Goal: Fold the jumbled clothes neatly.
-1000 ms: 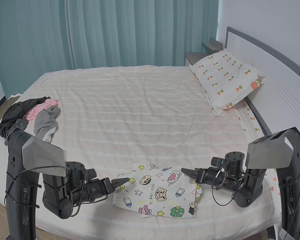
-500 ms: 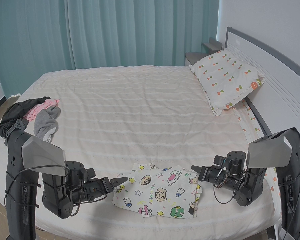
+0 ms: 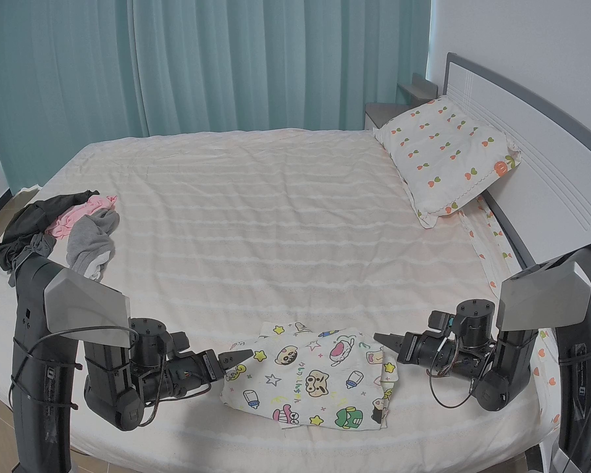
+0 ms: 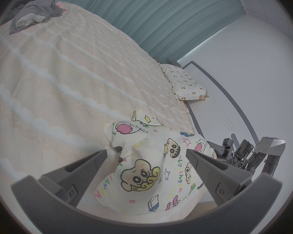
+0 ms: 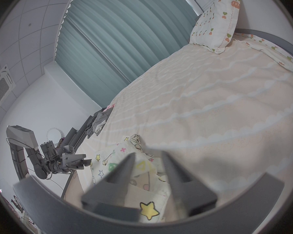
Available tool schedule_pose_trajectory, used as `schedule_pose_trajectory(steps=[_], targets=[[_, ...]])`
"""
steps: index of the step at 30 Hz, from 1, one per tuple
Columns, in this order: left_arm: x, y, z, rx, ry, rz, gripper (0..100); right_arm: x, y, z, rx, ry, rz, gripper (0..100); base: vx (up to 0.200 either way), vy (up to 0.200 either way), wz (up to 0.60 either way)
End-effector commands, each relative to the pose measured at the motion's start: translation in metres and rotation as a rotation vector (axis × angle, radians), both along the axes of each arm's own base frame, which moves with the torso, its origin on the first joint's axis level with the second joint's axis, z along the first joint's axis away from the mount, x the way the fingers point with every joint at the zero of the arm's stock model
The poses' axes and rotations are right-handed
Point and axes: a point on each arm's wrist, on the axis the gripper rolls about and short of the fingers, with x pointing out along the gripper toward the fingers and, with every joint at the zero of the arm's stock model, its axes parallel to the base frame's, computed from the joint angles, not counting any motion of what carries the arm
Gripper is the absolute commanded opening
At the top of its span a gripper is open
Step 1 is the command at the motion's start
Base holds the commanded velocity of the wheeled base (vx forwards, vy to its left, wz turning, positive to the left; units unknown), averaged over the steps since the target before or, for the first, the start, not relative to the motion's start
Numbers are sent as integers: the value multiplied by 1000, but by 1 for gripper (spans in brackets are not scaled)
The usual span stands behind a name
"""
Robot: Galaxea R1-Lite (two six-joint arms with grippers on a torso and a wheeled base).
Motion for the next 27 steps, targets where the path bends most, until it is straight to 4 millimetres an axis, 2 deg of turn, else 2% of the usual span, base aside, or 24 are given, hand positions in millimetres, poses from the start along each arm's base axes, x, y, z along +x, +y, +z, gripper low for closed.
schedule_pose_trajectory(steps=[1,8,19,20,27], targets=[[0,0,-3,18,-19,-12,100,-1,3,2,7,-9,12,100,0,0,0],[0,0,-3,21,-21,-12,100,-1,5,5,37,1,8,100,0,0,0],[0,0,-4,24,-19,-12,100,-7,20,-3,56,39,101,100,0,0,0],[0,0,-4,24,-19,-12,100,-4,20,-3,63,32,106,0,0,0,0],[0,0,-4,24,-19,-12,100,1,12,-11,54,41,81,0,0,0,0]])
